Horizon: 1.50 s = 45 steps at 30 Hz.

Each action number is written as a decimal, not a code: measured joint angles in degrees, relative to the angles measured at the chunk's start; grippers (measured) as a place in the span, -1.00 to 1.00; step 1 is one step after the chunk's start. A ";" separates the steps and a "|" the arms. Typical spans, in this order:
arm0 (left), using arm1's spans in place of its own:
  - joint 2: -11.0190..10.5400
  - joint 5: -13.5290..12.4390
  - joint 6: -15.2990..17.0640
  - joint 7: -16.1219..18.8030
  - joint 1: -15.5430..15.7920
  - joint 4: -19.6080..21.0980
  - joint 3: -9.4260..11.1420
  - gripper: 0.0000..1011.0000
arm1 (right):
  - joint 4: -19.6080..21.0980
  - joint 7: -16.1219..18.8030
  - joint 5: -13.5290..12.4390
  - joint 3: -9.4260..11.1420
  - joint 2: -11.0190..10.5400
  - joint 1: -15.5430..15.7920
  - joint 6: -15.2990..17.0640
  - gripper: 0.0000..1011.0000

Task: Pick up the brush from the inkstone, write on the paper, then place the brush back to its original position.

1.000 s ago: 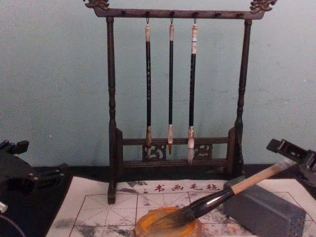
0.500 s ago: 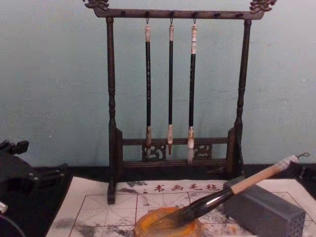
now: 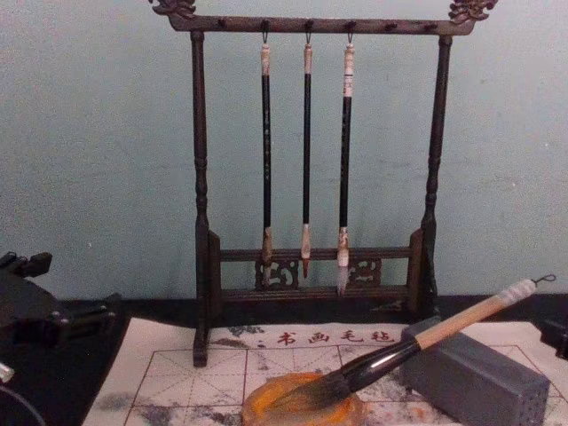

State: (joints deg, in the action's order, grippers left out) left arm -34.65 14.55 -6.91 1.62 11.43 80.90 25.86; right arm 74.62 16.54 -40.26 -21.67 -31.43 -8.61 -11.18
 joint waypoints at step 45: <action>0.00 0.00 0.00 0.00 0.00 0.00 0.00 0.98 | 0.12 0.22 -0.67 0.07 -0.05 -0.08 0.37 0.98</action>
State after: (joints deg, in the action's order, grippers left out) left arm -34.65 14.55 -6.91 1.62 11.43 80.90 25.86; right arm 74.74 16.76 -40.93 -21.60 -31.48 -8.69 -10.81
